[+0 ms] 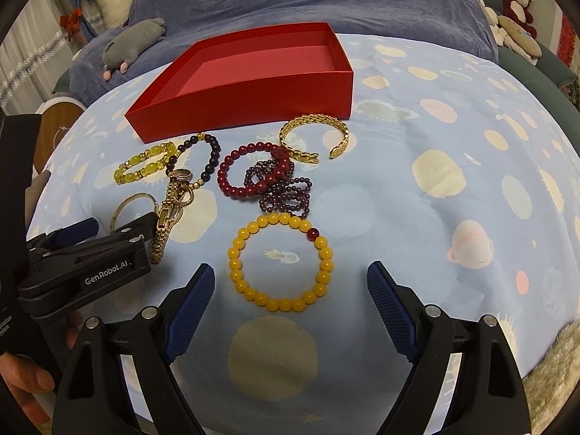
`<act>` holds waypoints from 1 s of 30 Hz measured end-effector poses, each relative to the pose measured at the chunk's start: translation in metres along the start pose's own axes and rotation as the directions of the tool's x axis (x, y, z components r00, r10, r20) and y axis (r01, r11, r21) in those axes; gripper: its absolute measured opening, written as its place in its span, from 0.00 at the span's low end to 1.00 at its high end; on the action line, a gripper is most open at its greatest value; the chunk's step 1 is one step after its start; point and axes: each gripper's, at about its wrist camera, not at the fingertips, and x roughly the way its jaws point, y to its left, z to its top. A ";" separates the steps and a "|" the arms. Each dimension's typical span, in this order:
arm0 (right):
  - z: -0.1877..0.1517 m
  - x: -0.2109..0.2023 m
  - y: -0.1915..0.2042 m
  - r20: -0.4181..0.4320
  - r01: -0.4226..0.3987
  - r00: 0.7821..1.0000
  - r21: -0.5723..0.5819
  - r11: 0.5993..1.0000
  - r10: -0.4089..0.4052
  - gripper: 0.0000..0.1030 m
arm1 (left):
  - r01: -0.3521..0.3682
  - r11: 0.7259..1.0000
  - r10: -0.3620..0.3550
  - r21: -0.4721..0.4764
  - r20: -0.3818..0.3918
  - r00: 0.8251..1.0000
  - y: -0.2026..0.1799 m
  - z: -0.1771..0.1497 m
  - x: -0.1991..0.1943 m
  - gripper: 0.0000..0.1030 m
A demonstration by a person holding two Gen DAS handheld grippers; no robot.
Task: Organize jewelry
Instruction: 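Grasp the thin gold bangle with the left gripper while the right grasps the yellow bead bracelet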
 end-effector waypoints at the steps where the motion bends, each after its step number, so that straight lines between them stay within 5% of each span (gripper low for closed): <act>1: 0.001 0.003 0.000 -0.014 -0.002 1.000 -0.002 1.000 0.002 0.73 | 0.005 1.000 -0.005 0.010 0.007 1.000 -0.002 0.000 -0.002 0.72; 8: 0.009 0.012 0.007 -0.020 0.019 1.000 -0.034 0.999 -0.019 0.66 | 0.028 1.000 -0.028 -0.007 0.018 0.999 0.000 0.002 -0.005 0.58; 17: 0.010 0.008 0.001 -0.028 0.001 1.000 -0.045 0.999 -0.002 0.16 | 0.070 0.995 -0.069 -0.076 0.007 0.998 0.011 -0.006 -0.013 0.58; 20: 0.008 0.007 -0.003 -0.039 -0.030 0.999 -0.026 0.999 0.029 0.08 | 0.072 0.994 -0.072 -0.087 0.009 0.997 0.013 -0.011 -0.019 0.58; 30: 0.001 -0.021 -0.007 -0.009 -0.092 0.996 0.010 0.996 0.092 0.07 | 0.106 0.987 -0.103 -0.121 0.033 0.994 0.020 -0.020 -0.046 0.58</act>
